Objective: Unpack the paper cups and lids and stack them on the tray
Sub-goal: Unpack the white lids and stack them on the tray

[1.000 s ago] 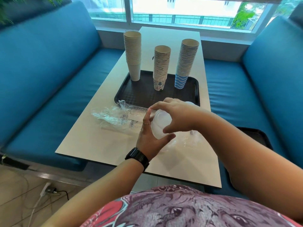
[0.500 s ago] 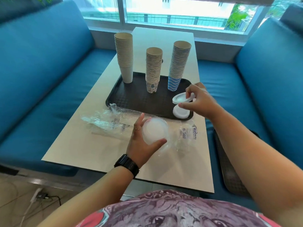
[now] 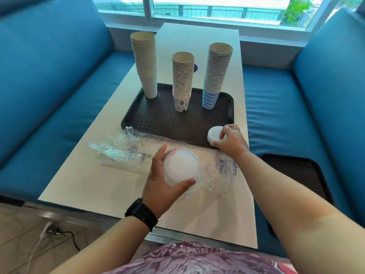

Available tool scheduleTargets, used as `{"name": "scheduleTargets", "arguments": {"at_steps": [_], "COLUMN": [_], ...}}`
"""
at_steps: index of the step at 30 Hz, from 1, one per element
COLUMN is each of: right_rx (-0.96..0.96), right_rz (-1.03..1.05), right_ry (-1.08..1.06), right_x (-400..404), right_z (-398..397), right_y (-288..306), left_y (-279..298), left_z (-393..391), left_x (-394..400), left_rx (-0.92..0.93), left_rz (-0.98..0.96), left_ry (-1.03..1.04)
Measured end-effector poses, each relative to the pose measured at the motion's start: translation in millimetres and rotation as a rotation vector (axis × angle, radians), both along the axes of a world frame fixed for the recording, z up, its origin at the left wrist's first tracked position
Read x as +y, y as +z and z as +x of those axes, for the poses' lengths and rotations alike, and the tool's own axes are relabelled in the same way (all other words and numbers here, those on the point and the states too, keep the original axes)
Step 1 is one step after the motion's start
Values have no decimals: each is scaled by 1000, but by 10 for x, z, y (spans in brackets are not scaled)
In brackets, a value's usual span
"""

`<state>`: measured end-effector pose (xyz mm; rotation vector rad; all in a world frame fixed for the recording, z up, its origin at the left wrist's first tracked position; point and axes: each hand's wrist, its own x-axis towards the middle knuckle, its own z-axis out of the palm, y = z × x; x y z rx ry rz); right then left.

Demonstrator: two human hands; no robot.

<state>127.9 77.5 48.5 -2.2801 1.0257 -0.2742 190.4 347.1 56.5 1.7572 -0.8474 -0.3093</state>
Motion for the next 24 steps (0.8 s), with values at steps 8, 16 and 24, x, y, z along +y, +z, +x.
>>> {"name": "scheduleTargets", "arguments": {"at_steps": [8,16,24], "right_rx": [-8,132,199], "right_rz": [-116,-329,-348], "right_ry": [-21,16,36], "right_x": [5,40,76], "right_z": [51,101,69], "right_y": [-33,-15,123], "left_y": [0,13,33], "left_z": [20,17,9], "left_x": [-9,-24,-17], "left_rx": [1,10,42], "left_rz": [15,7,14], "left_ry": [-11,-9,-10]}}
